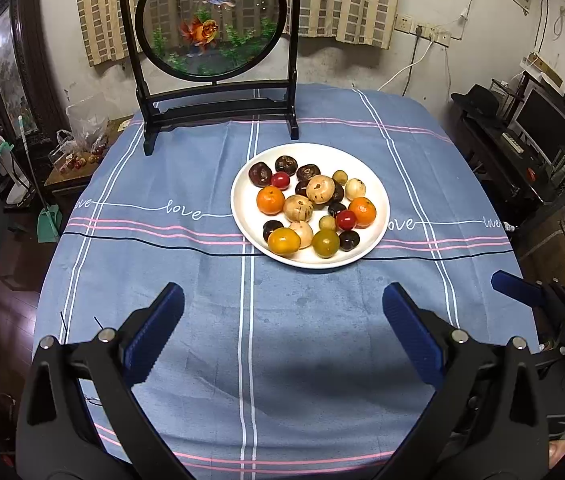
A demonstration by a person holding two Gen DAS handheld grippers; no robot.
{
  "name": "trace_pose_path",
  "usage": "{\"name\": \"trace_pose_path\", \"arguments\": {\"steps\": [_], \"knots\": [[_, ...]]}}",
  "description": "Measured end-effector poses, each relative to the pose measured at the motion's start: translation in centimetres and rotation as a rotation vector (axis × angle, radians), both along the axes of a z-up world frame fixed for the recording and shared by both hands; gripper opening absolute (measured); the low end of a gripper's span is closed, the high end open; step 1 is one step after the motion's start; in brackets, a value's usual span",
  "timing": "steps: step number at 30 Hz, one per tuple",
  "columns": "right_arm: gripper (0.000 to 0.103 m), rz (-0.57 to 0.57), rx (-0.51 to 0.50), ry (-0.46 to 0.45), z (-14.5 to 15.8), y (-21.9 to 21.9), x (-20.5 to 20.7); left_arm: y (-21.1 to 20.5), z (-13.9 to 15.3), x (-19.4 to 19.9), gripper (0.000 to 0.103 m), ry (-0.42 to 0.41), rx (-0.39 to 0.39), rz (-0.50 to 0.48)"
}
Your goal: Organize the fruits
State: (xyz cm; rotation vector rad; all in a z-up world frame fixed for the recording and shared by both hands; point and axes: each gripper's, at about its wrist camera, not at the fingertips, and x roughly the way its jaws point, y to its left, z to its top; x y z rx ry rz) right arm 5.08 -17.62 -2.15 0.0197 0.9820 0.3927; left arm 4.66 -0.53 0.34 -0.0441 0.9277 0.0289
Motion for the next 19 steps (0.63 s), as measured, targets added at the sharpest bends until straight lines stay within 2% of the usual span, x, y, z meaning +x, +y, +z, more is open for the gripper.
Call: {"name": "trace_pose_path", "arguments": {"steps": [19], "knots": [[0.102,-0.003,0.002,0.005,-0.10,-0.11,0.10,-0.61,-0.23,0.55,0.101,0.018,-0.006,-0.032]]}}
